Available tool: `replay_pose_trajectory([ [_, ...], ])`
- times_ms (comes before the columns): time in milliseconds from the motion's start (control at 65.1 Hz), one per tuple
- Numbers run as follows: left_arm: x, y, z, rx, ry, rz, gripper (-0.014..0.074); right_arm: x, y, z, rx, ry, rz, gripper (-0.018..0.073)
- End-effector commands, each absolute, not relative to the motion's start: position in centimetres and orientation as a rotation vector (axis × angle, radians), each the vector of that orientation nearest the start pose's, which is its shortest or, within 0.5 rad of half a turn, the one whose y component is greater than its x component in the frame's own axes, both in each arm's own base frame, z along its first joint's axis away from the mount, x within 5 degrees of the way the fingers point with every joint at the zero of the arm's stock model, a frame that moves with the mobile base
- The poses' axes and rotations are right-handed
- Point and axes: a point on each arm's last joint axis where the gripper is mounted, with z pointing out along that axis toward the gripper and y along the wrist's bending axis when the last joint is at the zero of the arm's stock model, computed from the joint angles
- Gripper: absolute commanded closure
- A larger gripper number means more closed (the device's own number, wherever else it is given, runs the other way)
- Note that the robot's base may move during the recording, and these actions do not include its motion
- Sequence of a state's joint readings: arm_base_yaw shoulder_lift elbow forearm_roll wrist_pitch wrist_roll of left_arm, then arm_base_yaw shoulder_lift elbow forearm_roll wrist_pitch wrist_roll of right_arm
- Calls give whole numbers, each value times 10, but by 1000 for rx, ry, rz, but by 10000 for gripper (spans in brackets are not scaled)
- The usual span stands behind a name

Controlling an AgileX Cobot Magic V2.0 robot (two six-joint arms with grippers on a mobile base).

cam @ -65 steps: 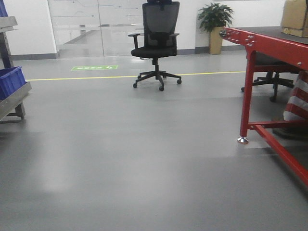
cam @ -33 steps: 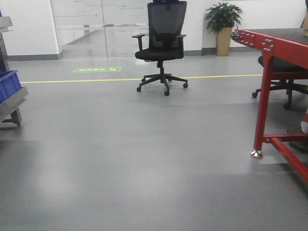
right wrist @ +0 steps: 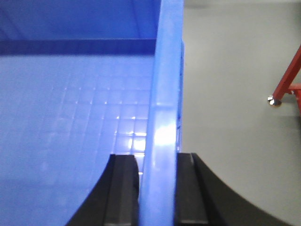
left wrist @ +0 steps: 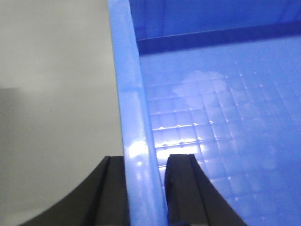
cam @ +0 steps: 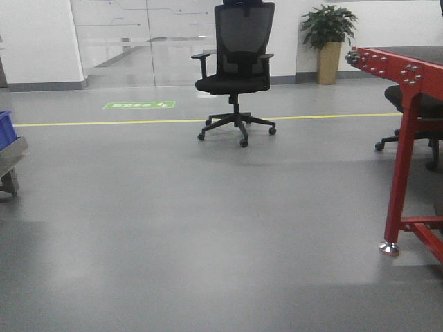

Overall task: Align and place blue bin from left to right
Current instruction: 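Drive across the floor toward another rack carrying the bin in both grippers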

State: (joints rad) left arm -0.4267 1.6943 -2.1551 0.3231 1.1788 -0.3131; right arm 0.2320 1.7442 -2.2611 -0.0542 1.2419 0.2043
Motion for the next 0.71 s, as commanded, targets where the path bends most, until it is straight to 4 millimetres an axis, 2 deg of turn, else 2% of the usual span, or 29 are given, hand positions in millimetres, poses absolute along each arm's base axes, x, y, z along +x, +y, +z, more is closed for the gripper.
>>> replay_pose_trajectory([
  [0,321,-119,514,117,2043,-60,605,343,75,527,-43,1995,185,639],
  [691,321,-119,515,117,2042,-57,605,343,75,527,-43,1995,185,639],
])
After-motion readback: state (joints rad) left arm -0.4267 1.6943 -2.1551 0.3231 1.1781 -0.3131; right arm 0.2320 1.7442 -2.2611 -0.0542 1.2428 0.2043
